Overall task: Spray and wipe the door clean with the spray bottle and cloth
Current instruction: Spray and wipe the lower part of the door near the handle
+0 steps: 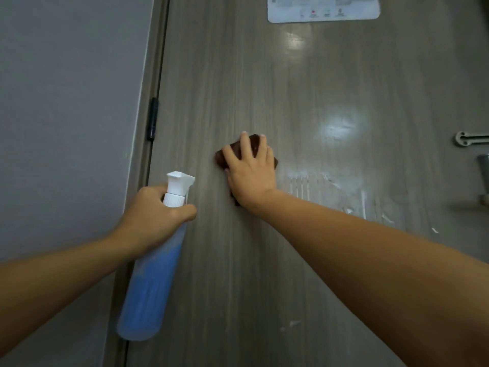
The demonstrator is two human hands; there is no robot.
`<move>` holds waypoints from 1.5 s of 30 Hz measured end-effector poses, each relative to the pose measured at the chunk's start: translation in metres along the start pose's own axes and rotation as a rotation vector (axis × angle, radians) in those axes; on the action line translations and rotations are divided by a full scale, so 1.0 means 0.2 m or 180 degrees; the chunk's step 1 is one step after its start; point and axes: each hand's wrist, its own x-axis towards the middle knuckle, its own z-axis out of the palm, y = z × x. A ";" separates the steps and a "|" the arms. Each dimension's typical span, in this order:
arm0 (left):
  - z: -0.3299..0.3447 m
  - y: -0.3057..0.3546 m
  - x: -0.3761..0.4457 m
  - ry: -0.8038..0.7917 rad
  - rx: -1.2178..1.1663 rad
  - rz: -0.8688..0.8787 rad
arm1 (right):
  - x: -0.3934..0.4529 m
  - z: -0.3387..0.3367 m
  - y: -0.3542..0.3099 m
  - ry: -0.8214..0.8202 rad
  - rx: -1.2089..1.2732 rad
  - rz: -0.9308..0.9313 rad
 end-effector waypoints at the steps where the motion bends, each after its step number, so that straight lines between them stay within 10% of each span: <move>1: 0.01 0.01 0.00 0.0011 -0.0027 0.0010 | -0.02 0.00 -0.02 -0.0022 -0.0040 -0.0191; 11: 0.11 0.19 0.02 0.0287 -0.0194 0.0023 | -0.46 0.01 0.01 0.0124 -0.0679 -0.1820; 22: 0.37 0.40 -0.07 -0.0376 -0.0392 -0.0077 | -0.64 -0.41 0.59 0.0531 0.0410 0.0487; 45: 1.01 0.75 -0.27 -0.0499 -0.0783 -0.0127 | -0.90 -0.56 1.17 0.0458 0.0236 0.0852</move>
